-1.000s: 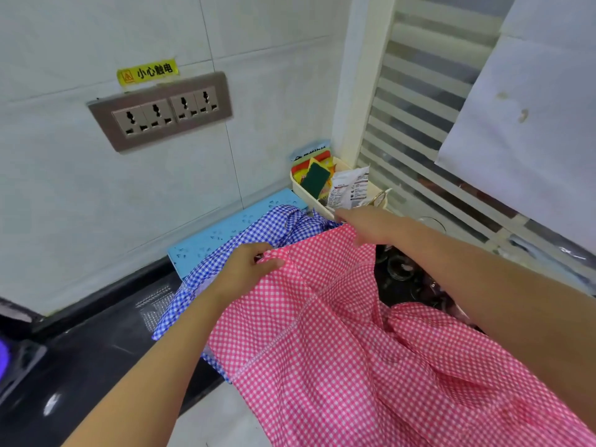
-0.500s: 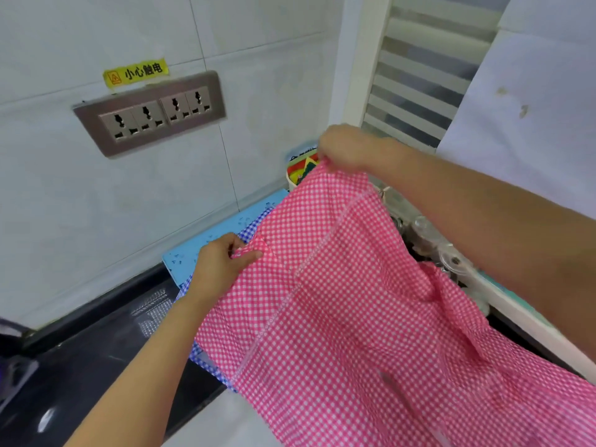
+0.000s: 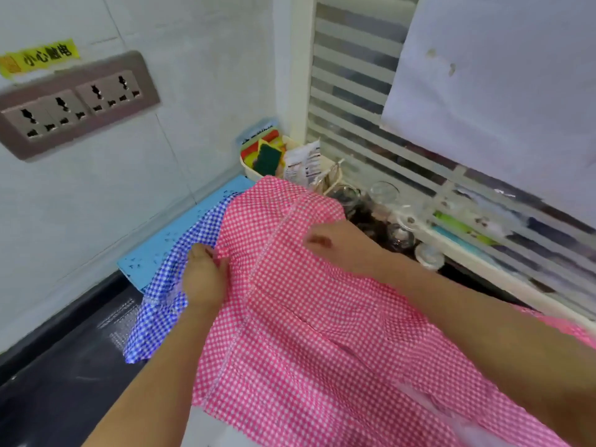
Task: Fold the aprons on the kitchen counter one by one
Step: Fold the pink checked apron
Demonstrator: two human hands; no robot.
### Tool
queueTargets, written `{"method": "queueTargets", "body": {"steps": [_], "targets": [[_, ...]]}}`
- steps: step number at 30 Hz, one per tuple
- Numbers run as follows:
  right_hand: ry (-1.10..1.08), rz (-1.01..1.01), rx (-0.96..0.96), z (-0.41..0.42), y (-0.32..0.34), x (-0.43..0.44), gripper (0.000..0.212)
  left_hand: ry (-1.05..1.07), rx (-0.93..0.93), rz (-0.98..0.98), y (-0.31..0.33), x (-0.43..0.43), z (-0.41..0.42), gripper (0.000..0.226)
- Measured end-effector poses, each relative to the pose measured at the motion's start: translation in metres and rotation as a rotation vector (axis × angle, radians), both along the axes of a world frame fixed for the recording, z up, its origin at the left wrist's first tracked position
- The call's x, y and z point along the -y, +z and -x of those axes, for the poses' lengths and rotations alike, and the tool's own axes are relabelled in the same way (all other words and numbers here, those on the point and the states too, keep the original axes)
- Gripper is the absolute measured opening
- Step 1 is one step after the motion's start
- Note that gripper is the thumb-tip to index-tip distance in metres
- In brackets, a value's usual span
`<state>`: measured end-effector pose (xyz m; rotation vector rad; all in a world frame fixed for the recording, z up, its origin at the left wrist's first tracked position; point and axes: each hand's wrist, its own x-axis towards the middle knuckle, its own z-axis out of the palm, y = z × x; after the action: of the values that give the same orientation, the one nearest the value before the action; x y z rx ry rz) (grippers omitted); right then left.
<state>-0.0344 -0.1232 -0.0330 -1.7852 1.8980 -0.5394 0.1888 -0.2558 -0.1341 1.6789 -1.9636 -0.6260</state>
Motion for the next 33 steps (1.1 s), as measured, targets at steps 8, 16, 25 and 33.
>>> {"method": "queueTargets", "body": {"steps": [8,16,25,33], "targets": [[-0.435,-0.529,0.021,0.050,-0.071,-0.248,0.016,-0.131,-0.185,-0.312,-0.006,-0.043,0.030,0.038],[-0.689,-0.301,-0.008,0.023,-0.116,-0.360,0.045,-0.426,0.007,-0.242,-0.044,-0.081,0.021,0.107],[-0.547,-0.342,0.036,-0.022,-0.145,-0.364,0.060,-0.296,-0.024,-0.001,-0.036,-0.107,0.058,0.091],[-0.633,-0.252,0.048,-0.029,-0.154,-0.343,0.030,-0.557,-0.141,0.176,-0.032,-0.120,0.044,0.075]]}}
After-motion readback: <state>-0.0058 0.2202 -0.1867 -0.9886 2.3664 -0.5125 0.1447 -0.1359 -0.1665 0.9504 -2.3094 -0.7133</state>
